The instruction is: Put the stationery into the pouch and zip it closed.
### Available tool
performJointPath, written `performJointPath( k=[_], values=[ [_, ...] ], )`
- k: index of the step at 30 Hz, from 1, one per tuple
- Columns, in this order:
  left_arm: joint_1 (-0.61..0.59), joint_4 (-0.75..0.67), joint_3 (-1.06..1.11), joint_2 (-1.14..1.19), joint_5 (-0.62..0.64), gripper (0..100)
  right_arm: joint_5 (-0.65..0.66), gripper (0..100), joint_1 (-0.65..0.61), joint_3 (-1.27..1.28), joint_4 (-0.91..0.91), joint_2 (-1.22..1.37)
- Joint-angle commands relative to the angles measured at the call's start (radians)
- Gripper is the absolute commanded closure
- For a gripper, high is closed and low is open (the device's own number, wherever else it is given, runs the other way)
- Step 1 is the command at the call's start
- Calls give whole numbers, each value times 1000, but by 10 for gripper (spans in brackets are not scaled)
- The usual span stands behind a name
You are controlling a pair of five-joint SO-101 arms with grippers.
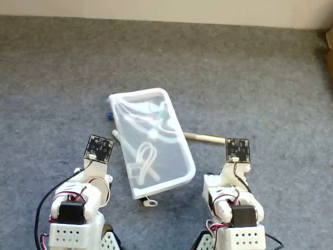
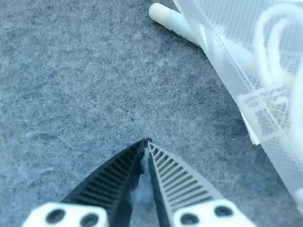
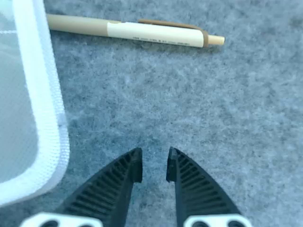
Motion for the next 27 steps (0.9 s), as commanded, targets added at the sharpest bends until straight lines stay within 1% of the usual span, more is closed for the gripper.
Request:
performJointPath(
  k=[1,15,19,21,24,27],
  values=[
    [-8,6,19,-5,9,994,12,914,8,107,7,-12],
    [-16,6,16,-5,5,994,11,914,8,107,7,-12],
    [-81,11,-8,-5,2,993,9,914,8,107,7,-12],
    [-131,11,-41,-5,-57,994,9,914,8,107,7,-12],
    [-208,5,-70,-5,-221,994,9,914,8,107,7,-12],
    [-240,5,-81,-5,-391,994,9,914,8,107,7,-12]
  ],
)
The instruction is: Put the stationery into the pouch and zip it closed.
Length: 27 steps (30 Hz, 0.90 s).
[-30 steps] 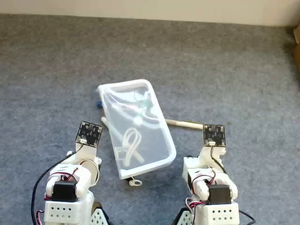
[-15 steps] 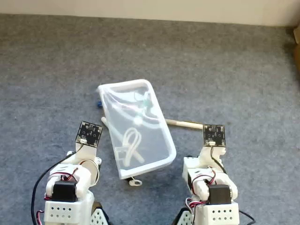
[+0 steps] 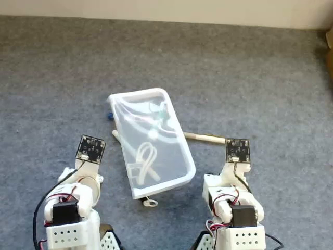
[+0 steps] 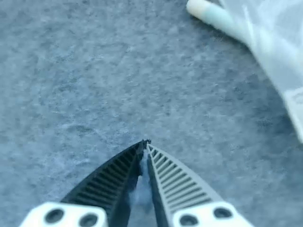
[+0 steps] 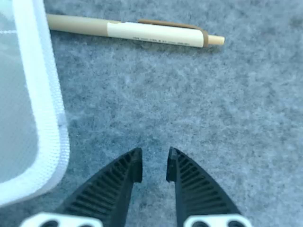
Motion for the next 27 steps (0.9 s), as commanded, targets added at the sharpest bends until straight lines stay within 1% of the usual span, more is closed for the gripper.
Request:
performJointPath(
  k=[1,3,13,19,24,27],
  values=[
    [-50,5,-64,-5,-242,994,9,914,8,107,7,-12],
    [-50,5,-58,-5,-273,993,12,914,8,107,7,-12],
    [-53,5,-58,-5,-199,993,9,914,8,108,5,-12],
    [-54,5,-53,-5,-199,993,12,914,13,101,-1,-12],
    [-58,-20,-15,-5,-199,993,11,914,8,-33,10,-1],
    [-96,-32,-16,-5,-199,993,11,915,7,-99,53,-1]
  ],
)
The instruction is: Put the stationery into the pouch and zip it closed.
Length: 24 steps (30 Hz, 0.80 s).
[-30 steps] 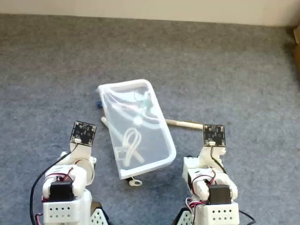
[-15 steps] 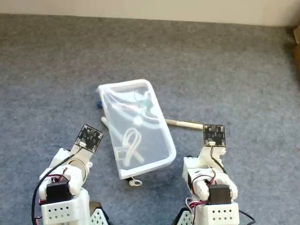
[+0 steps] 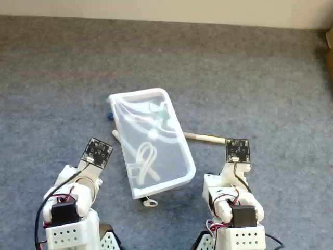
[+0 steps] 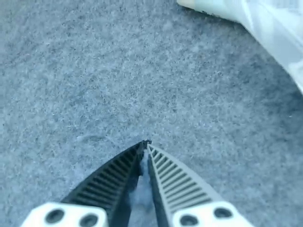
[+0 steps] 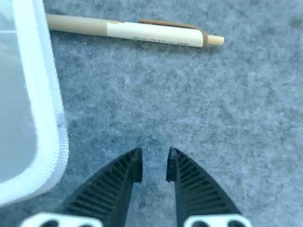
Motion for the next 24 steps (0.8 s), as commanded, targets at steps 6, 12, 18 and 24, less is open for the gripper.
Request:
performJointPath(
  k=[6,12,18,24],
  values=[
    [-90,-57,-12,-5,12,993,12,991,-67,-232,59,1],
    [-91,-55,-10,-5,12,993,6,995,-193,-297,61,2],
    [-105,-57,-10,-5,12,993,6,995,-222,-348,65,2],
    [-154,-58,-10,-5,12,993,6,995,-222,-441,65,73]
  ],
)
